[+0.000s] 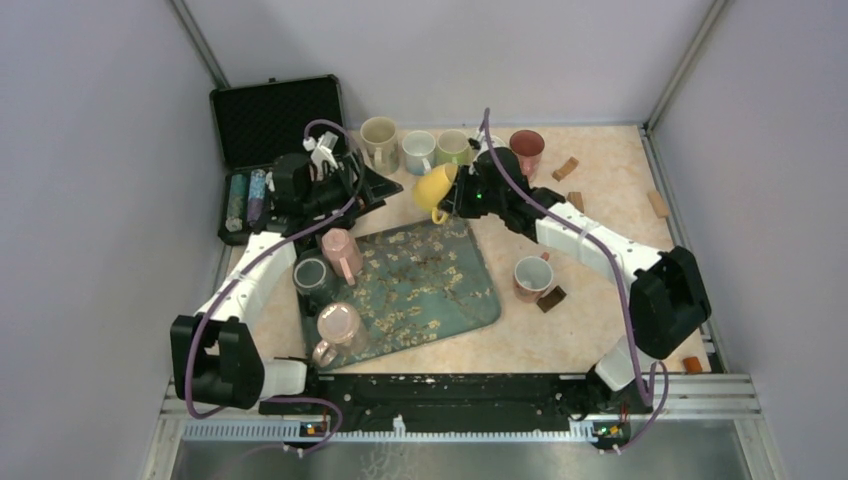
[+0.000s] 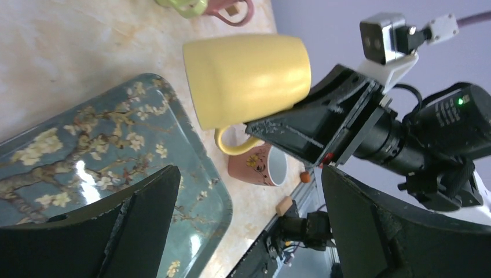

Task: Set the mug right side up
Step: Turn over the cup on the tray.

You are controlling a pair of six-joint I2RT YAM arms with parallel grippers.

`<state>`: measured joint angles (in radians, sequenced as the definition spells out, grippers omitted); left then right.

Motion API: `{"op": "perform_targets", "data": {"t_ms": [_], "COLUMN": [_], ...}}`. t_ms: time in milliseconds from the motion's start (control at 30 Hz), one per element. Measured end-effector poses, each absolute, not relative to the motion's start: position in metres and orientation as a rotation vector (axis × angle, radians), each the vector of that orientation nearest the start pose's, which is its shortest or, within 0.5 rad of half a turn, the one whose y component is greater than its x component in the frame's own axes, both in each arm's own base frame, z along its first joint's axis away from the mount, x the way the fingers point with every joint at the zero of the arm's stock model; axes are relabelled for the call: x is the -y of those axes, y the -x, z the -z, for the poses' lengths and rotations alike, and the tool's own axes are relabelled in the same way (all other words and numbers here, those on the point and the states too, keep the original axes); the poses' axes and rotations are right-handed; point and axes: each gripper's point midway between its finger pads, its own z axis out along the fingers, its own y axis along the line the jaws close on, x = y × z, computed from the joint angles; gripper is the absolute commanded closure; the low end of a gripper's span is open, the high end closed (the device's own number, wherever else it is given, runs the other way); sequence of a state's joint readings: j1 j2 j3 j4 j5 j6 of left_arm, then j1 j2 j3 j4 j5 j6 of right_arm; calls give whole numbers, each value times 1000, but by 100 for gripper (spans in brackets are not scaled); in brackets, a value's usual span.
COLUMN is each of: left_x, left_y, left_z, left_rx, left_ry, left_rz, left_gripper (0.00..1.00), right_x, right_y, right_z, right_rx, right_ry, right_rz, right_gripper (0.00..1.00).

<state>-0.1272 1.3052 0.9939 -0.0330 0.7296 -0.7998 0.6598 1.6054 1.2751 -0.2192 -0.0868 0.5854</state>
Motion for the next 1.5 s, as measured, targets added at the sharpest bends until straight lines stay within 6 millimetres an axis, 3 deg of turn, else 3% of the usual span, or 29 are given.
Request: {"op": "perform_targets", "data": {"t_ms": [267, 467, 833, 1067, 1367, 1500], "left_x": [214, 232, 261, 269, 268, 268], "left_y": [-327, -321, -315, -314, -317, -317], "left_z": [-262, -269, -283, -299, -306, -306], "left_rx": [-2010, -1971, -1879, -1789, -1731, -1721], "left_ry": [89, 41, 44, 59, 91, 97], "left_rz": [1486, 1600, 1785, 1847, 1879, 1889], "left_gripper": [2, 2, 3, 20, 48, 55], "right_x": [-316, -323, -338, -342, -346, -347], "right_y": [-368, -367, -351, -345, -340, -339], "right_z": [-245, -278, -296, -305, -312, -316], "right_rx": [-2084, -1981, -1905, -1871, -1846, -1832], "right_ry": [14, -8, -20, -21, -24, -29], "right_rz": [-976, -1122, -1342, -1420, -1484, -1513], "right_gripper": [100, 100, 100, 100, 100, 100]}}
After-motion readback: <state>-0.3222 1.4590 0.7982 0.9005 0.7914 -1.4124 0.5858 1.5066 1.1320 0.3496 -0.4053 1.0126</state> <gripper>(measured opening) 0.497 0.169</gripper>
